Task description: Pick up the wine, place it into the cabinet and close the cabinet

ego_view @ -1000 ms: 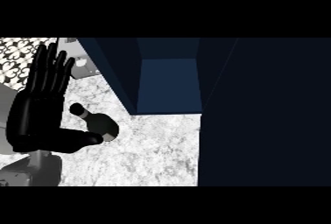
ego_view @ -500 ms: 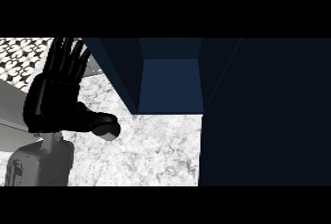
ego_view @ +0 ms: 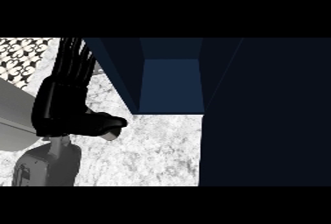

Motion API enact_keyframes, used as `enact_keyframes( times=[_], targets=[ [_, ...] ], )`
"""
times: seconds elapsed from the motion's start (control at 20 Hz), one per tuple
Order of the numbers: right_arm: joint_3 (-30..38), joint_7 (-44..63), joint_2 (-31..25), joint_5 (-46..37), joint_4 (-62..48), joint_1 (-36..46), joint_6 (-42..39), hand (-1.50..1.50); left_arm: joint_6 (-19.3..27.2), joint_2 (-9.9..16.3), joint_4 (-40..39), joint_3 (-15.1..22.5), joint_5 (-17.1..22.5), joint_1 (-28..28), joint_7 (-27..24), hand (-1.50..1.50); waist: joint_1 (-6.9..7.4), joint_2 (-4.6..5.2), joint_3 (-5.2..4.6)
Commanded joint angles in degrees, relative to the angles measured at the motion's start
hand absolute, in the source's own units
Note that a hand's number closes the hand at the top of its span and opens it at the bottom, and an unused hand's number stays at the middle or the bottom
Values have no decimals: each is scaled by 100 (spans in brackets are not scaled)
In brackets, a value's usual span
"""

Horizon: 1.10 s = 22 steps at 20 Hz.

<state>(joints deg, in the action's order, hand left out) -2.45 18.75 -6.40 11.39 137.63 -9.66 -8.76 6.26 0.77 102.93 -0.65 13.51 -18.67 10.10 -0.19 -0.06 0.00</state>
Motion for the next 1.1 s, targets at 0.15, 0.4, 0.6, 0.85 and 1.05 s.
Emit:
enact_keyframes(
  times=[0.15, 0.4, 0.6, 0.85, 1.05],
  targets=[
    [-19, 447, 79, 64, 447, 51, 24, -150, 58, 65, 646, 121, -36, 443, 284, -150, 14, -3, -1],
    [-143, 527, 182, -243, -123, 768, 178, -150, 193, 84, 186, 12, -105, 131, 285, -150, 22, 5, -1],
    [-87, 495, 178, -162, 60, 444, 11, -150, 159, 218, 279, -20, -137, 470, 192, -150, 13, 2, 0],
    [181, 481, 191, 85, 34, 482, -41, -150, 110, 268, 382, -130, -98, 770, 167, -150, 12, 2, 0],
    [143, 474, 193, 18, -25, 391, -135, -150, -180, 457, 120, -421, 7, 974, -181, -150, 9, 3, 0]
  ],
)
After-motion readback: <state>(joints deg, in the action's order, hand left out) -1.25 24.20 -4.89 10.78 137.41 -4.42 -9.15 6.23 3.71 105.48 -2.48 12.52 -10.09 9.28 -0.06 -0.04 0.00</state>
